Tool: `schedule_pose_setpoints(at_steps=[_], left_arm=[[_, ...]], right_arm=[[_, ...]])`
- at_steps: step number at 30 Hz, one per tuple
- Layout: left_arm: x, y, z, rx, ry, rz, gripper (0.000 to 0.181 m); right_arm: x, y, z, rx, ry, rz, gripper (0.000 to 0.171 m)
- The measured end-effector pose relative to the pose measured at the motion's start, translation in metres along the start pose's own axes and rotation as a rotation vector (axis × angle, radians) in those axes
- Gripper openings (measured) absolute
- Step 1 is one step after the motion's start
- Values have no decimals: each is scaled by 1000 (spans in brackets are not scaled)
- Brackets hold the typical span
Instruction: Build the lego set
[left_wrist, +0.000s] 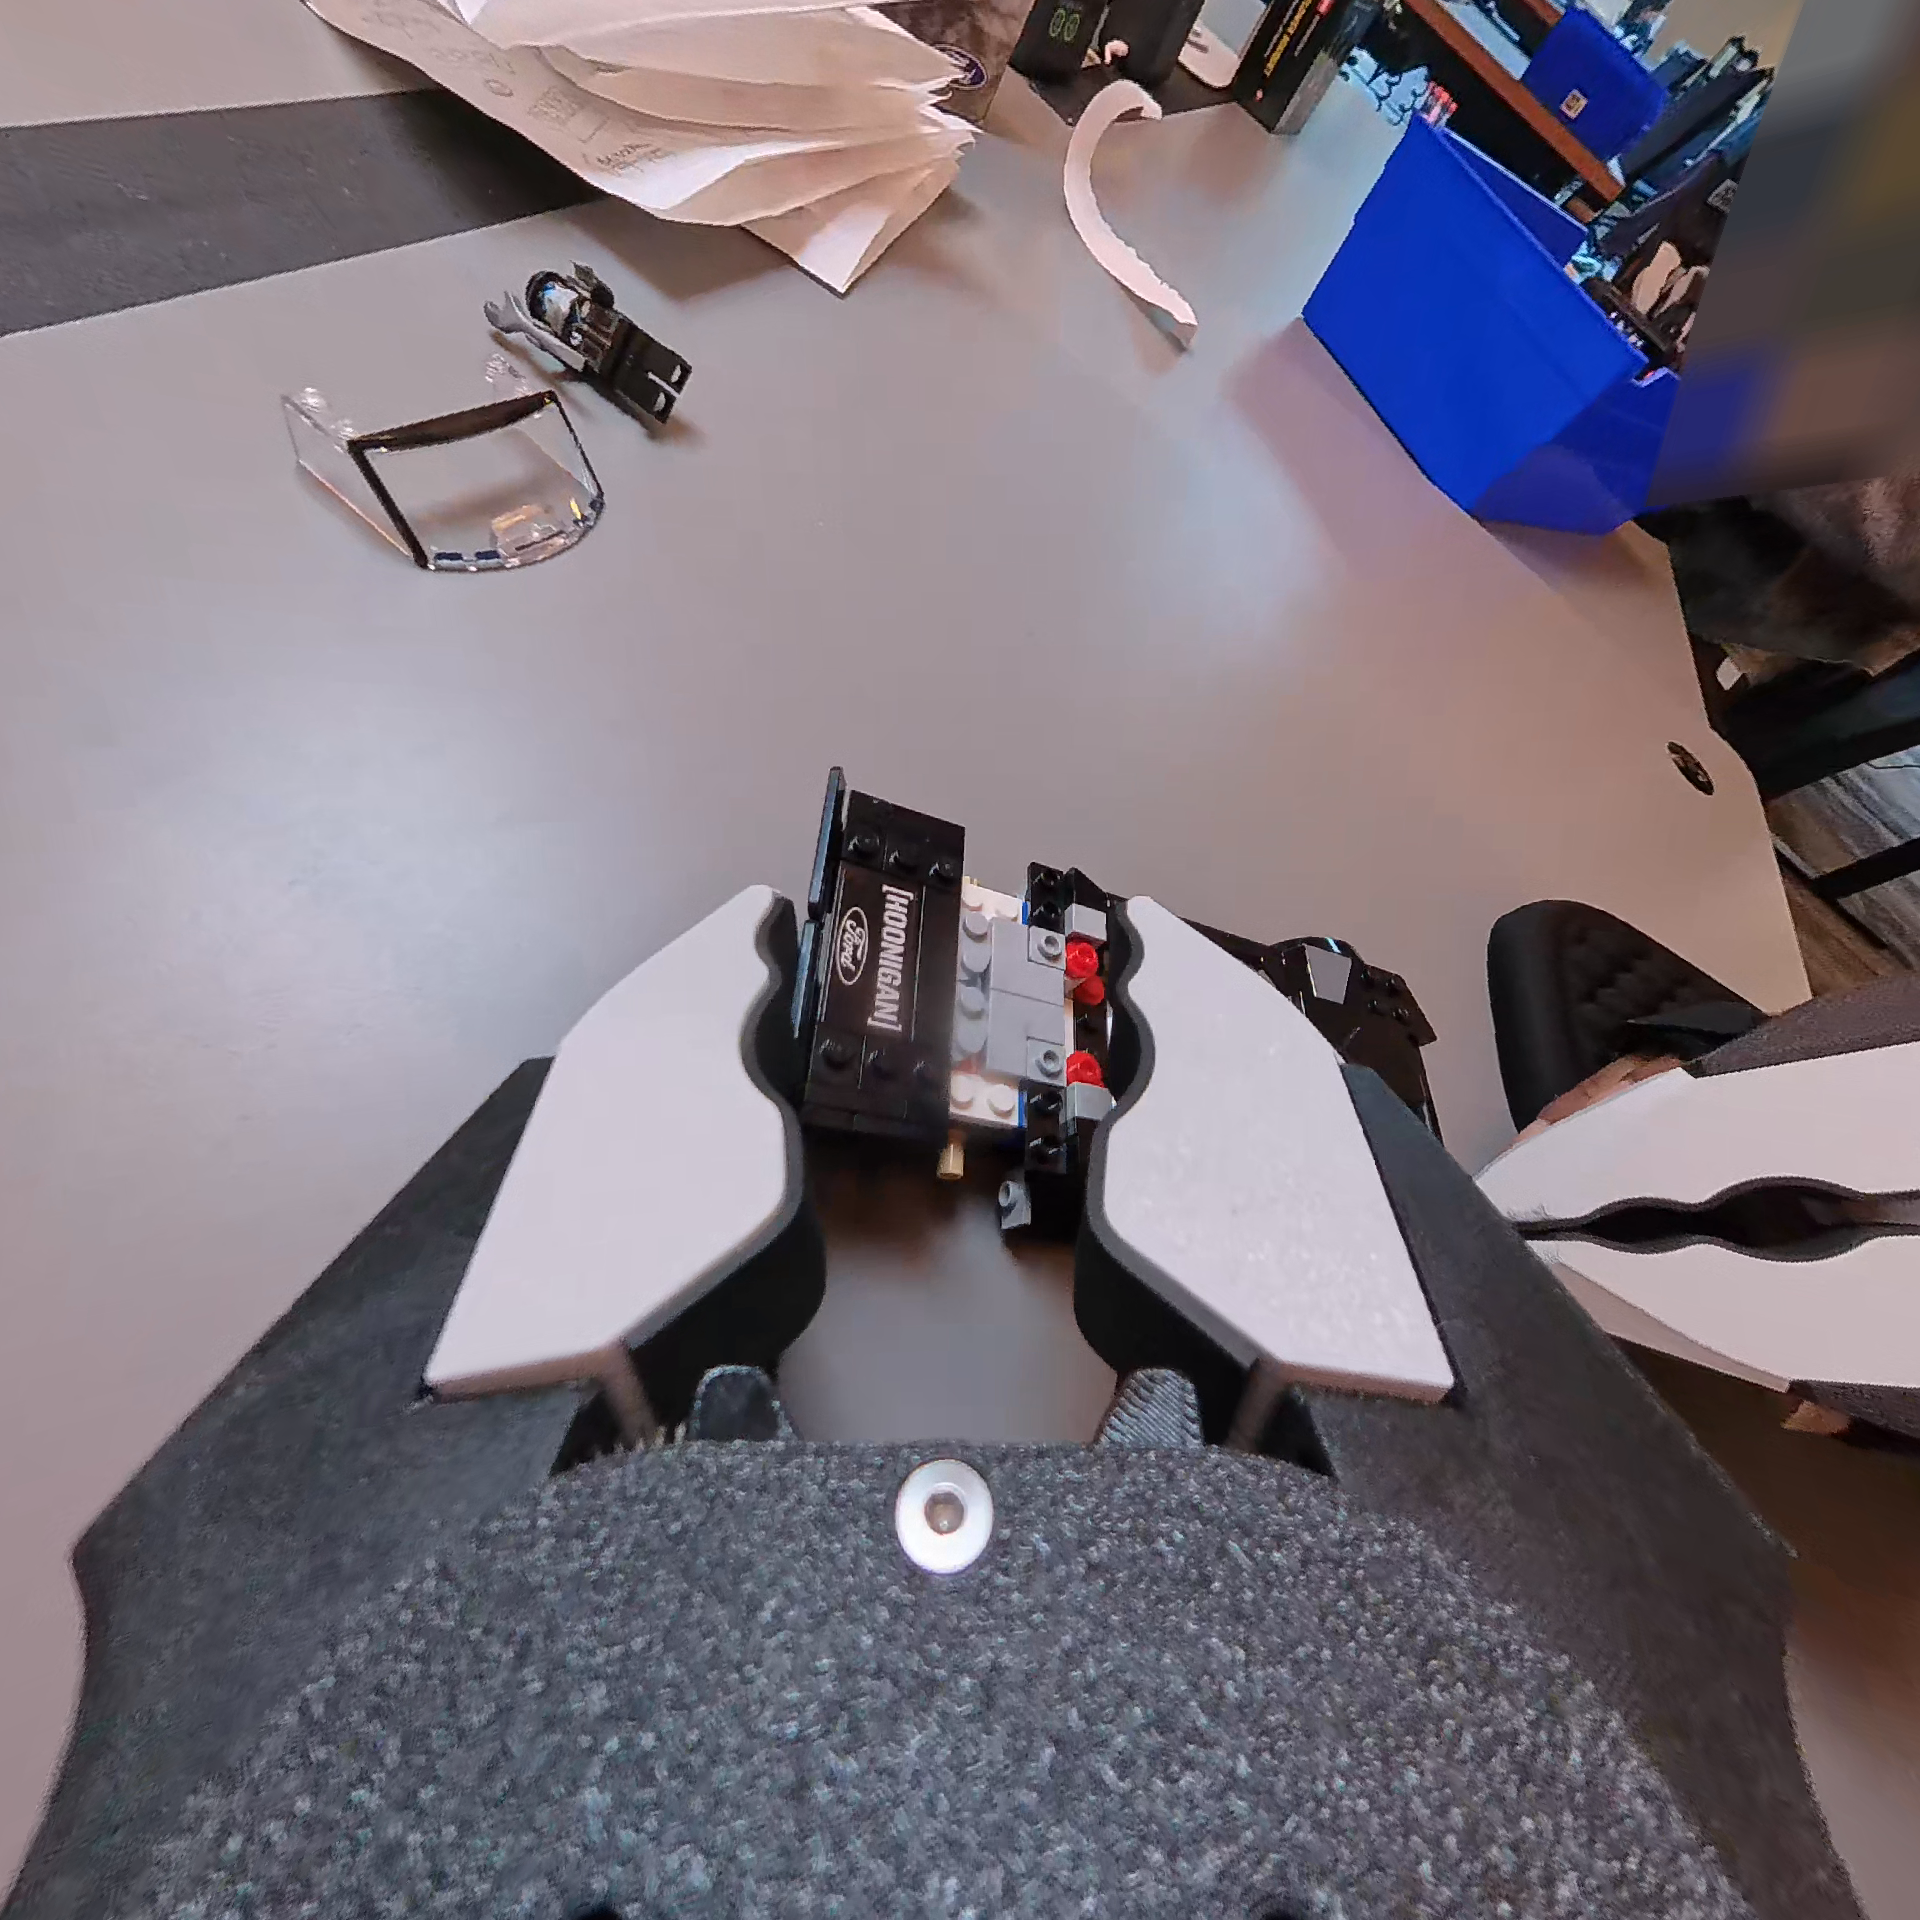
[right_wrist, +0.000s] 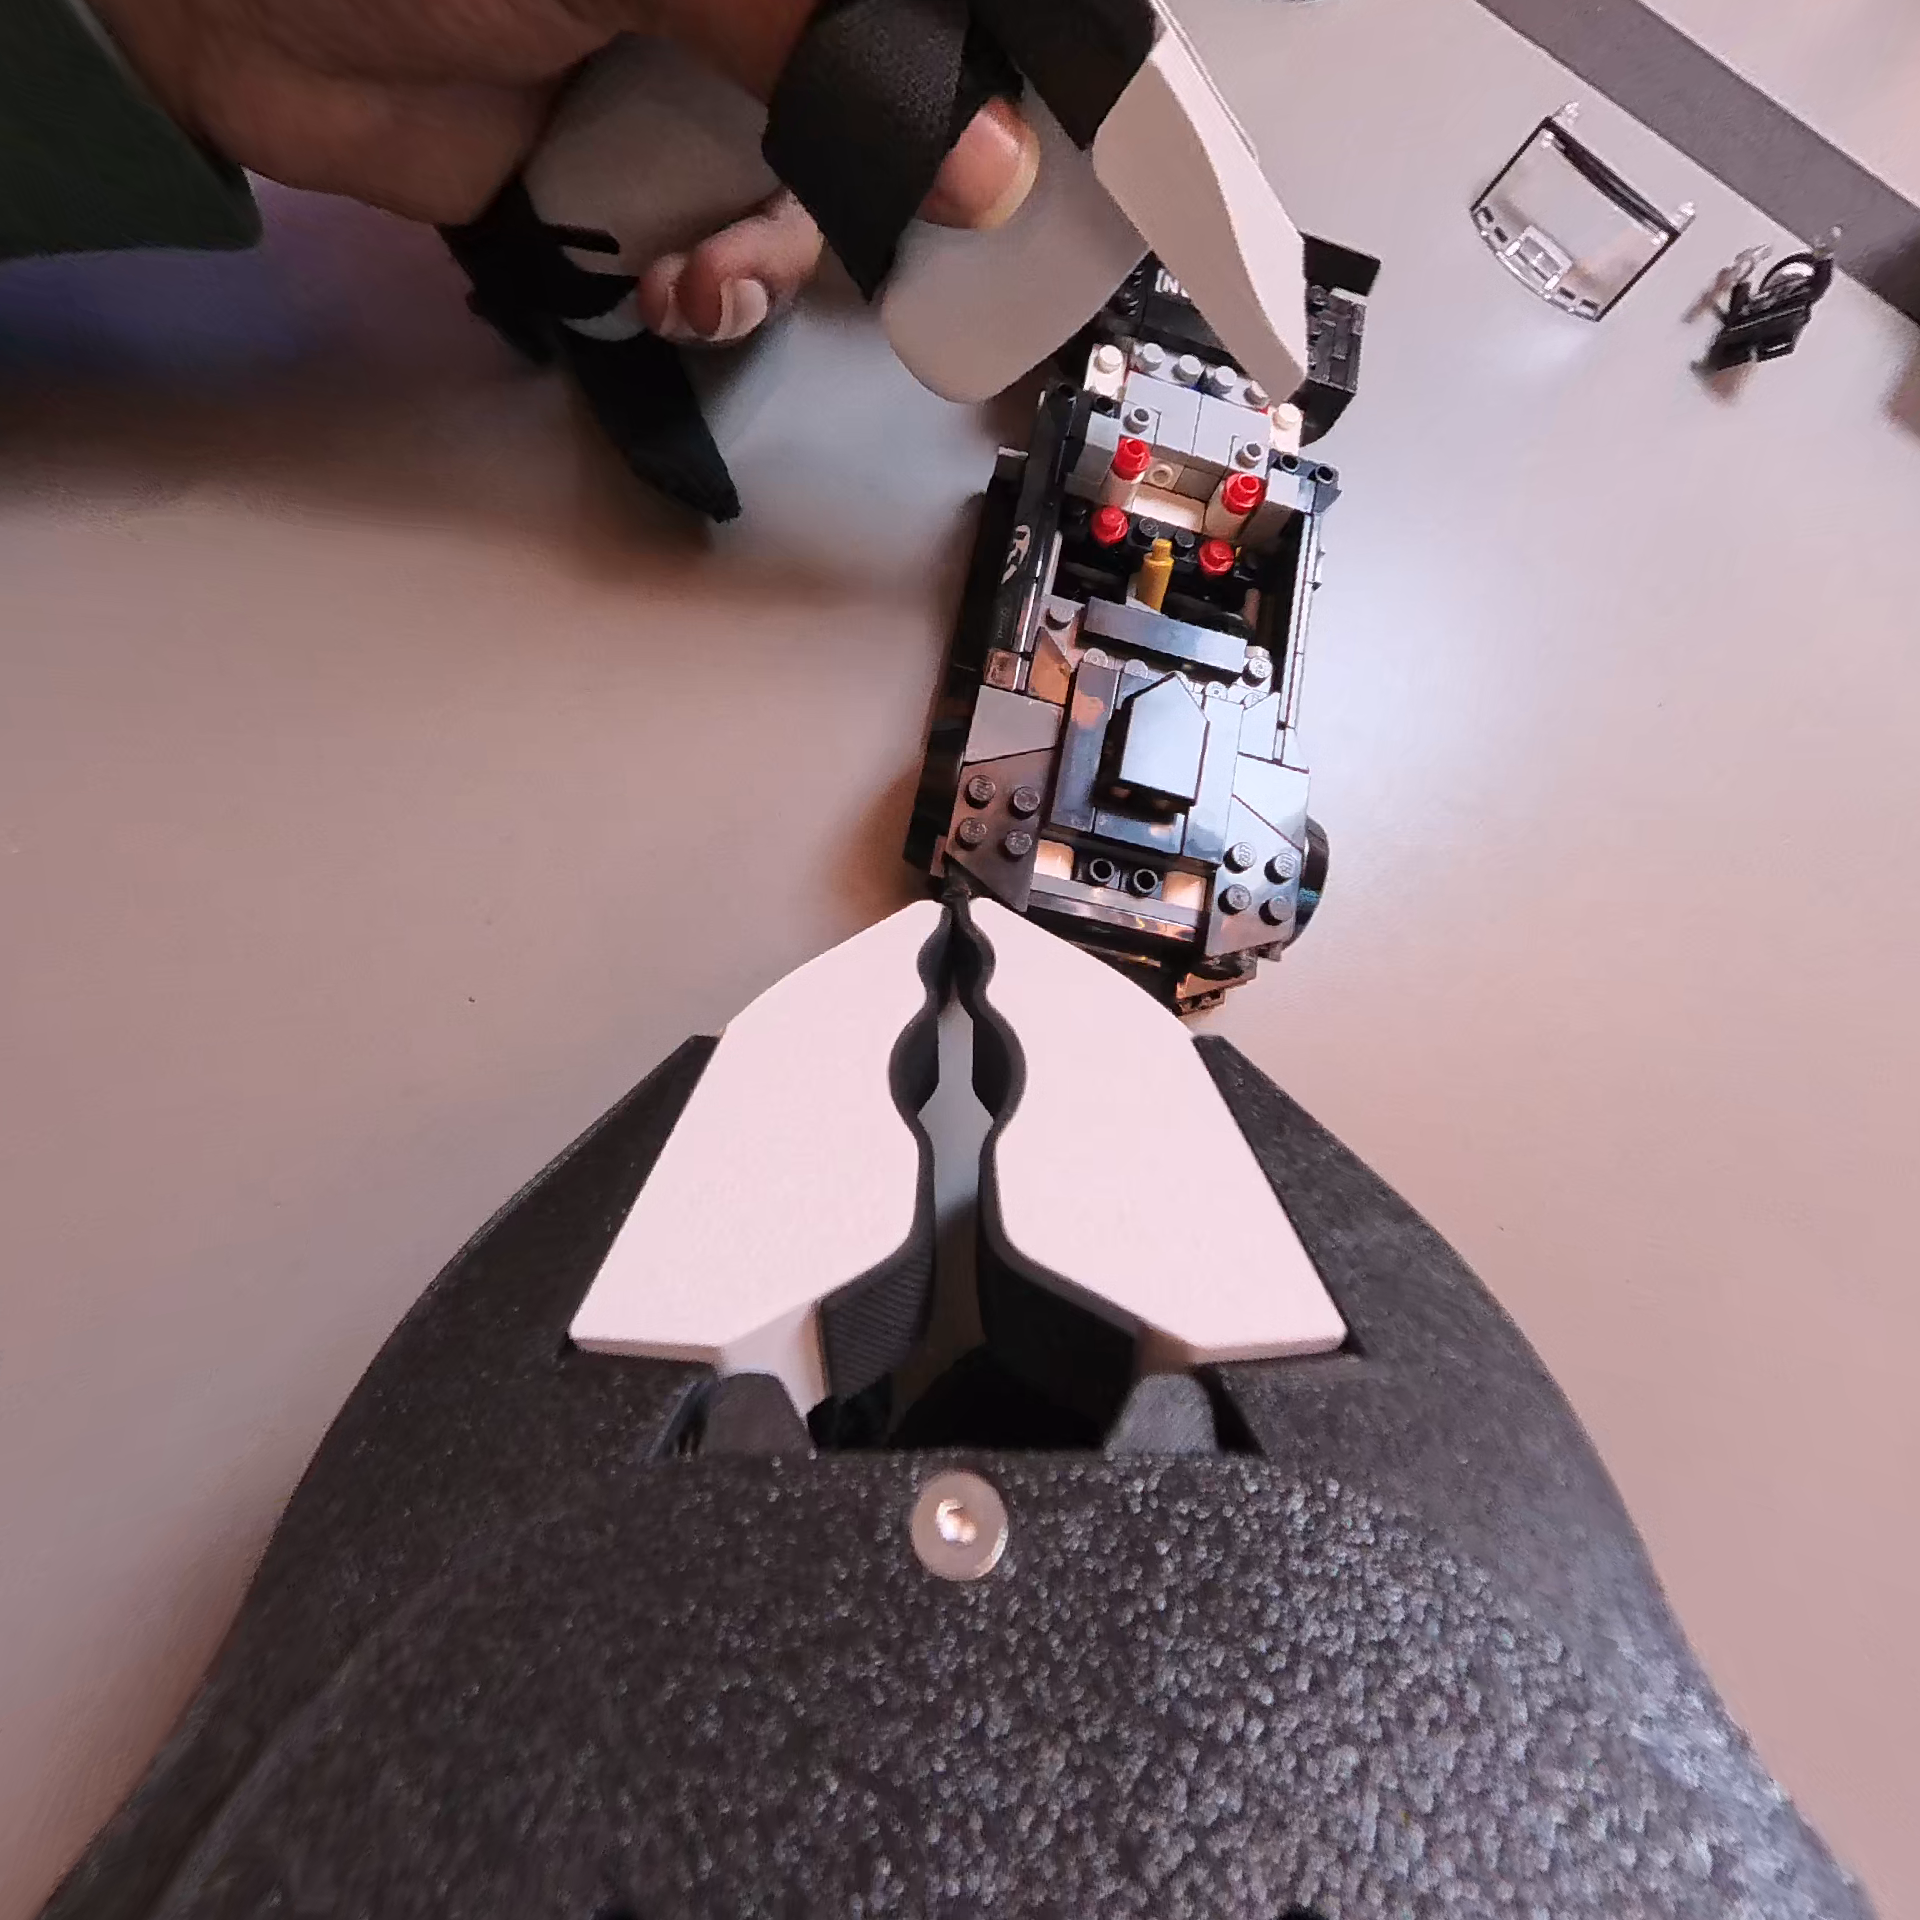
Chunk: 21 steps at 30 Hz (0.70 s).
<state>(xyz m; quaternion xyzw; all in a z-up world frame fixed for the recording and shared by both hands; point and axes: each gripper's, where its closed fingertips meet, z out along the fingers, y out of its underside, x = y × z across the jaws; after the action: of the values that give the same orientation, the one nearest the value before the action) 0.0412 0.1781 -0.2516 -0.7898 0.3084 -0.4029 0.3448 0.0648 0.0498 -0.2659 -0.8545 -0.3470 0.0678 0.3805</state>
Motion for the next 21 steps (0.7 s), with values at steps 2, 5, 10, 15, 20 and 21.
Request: schedule_pose_setpoints(at_steps=[2, 5, 10, 15, 20, 21], left_arm=[[0, 0, 0, 0, -4, 3, 57], [-1, 0, -1, 3, -4, -5, 56], [-7, -9, -8, 76, -37, -20, 60], [-11, -22, -23, 165, -137, 52, 64], [9, -39, -48, 271, -199, 140, 61], [14, -42, -53, 289, -209, 156, 59]], right_arm=[[1, 0, 0, 0, 3, 1, 0], [1, 0, 0, -1, 12, -4, 0], [2, 1, -7, 6, 2, -9, 6], [19, 0, -19, 62, 30, 33, 27], [30, -1, -17, 94, 44, 58, 42], [33, -2, -17, 95, 50, 61, 43]])
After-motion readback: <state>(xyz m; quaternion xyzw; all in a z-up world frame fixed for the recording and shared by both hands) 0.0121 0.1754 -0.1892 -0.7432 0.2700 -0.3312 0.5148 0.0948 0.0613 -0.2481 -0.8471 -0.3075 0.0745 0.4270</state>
